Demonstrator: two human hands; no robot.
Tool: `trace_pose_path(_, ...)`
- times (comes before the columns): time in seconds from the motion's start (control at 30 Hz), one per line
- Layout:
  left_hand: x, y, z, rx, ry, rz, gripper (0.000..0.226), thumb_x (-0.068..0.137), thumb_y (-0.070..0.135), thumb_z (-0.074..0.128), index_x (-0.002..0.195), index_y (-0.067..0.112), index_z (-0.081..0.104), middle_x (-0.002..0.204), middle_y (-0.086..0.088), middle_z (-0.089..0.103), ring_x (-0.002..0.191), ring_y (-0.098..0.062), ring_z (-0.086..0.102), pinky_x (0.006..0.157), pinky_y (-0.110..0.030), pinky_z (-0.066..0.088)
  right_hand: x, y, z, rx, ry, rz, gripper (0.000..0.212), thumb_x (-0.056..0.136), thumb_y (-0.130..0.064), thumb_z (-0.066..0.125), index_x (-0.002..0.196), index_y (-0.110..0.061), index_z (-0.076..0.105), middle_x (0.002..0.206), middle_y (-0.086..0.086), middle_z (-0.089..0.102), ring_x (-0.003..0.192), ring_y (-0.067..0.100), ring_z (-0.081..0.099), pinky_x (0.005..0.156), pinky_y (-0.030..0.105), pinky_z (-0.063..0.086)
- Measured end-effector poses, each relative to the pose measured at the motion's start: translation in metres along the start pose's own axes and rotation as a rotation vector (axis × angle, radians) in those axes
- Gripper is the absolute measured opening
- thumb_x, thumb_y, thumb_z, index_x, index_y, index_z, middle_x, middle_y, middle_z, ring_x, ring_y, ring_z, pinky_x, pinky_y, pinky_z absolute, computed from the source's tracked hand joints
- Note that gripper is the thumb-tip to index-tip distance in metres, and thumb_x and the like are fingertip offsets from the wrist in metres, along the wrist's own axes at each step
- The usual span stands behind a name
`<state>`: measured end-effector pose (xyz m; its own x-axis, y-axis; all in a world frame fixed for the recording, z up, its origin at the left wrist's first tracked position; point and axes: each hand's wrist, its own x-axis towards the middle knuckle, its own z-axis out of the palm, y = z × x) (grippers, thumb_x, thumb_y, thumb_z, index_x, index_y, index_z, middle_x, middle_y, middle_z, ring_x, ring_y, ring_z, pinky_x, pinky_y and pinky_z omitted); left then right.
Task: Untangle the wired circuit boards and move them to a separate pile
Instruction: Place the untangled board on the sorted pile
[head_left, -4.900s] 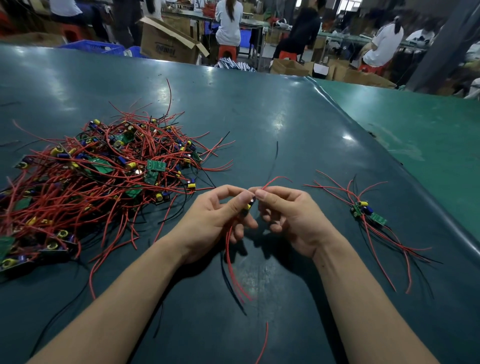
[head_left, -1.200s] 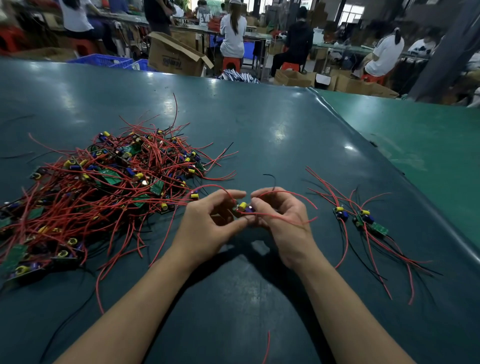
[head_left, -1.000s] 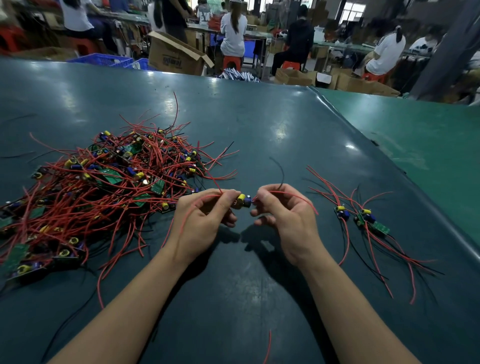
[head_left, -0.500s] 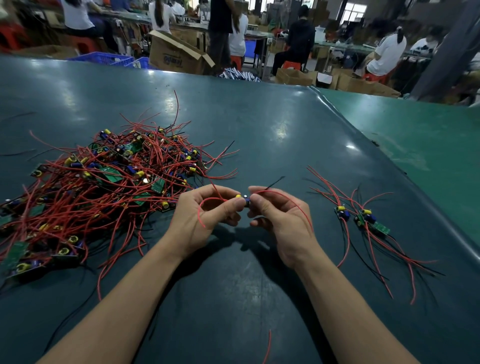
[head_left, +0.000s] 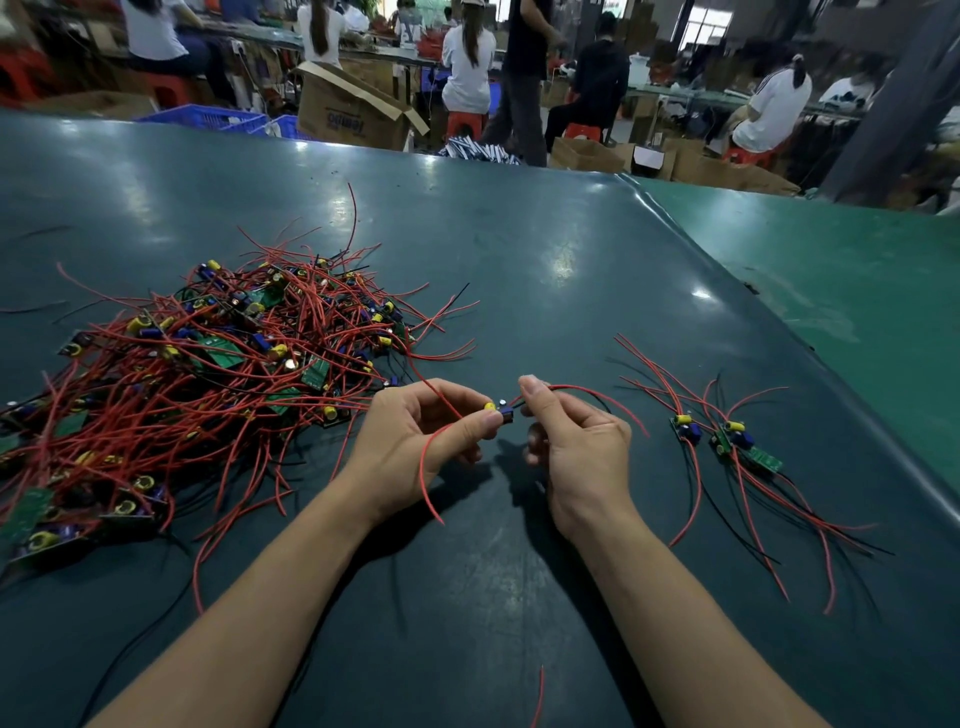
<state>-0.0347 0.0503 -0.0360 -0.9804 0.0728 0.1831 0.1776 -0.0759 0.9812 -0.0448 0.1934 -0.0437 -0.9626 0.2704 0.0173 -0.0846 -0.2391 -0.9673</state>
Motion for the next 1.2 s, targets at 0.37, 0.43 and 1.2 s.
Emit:
trace_pose_path(0.37, 0.001, -0.003, -0.001, 0.039, -0.017, 0.003, 0.013, 0.075, 0.011, 0.078, 0.083, 0.003, 0.072, 0.066, -0.008, 0.071, 0.049, -0.012, 0.060, 0.047, -0.019, 0.048, 0.005, -0.002, -0.005, -0.056, 0.113, -0.085, 0.020, 0.092, -0.004, 0.065, 0.087, -0.022, 0.071, 0.071, -0.003, 0.065, 0.045, 0.003, 0.049, 0.038, 0.018, 0.040)
trace_pose_path(0.43, 0.001, -0.003, -0.002, 0.030, -0.015, 0.001, 0.019, 0.072, 0.016, 0.078, 0.084, 0.004, 0.072, 0.067, -0.008, 0.071, 0.049, -0.013, 0.060, 0.047, -0.020, 0.048, 0.008, -0.004, -0.007, 0.013, 0.134, -0.048, 0.017, 0.092, -0.005, 0.065, 0.100, -0.018, 0.071, 0.065, -0.005, 0.067, 0.045, 0.005, 0.049, 0.037, 0.019, 0.040)
trace_pose_path(1.2, -0.002, 0.000, -0.002, 0.010, -0.044, -0.002, 0.011, 0.078, 0.007, 0.076, 0.086, 0.001, 0.072, 0.067, -0.008, 0.071, 0.049, -0.013, 0.057, 0.046, -0.020, 0.047, 0.024, -0.013, -0.027, -0.013, 0.312, -0.171, 0.015, 0.099, -0.010, 0.049, 0.089, -0.017, 0.057, 0.051, 0.001, 0.064, 0.031, 0.010, 0.040, 0.033, 0.018, 0.032)
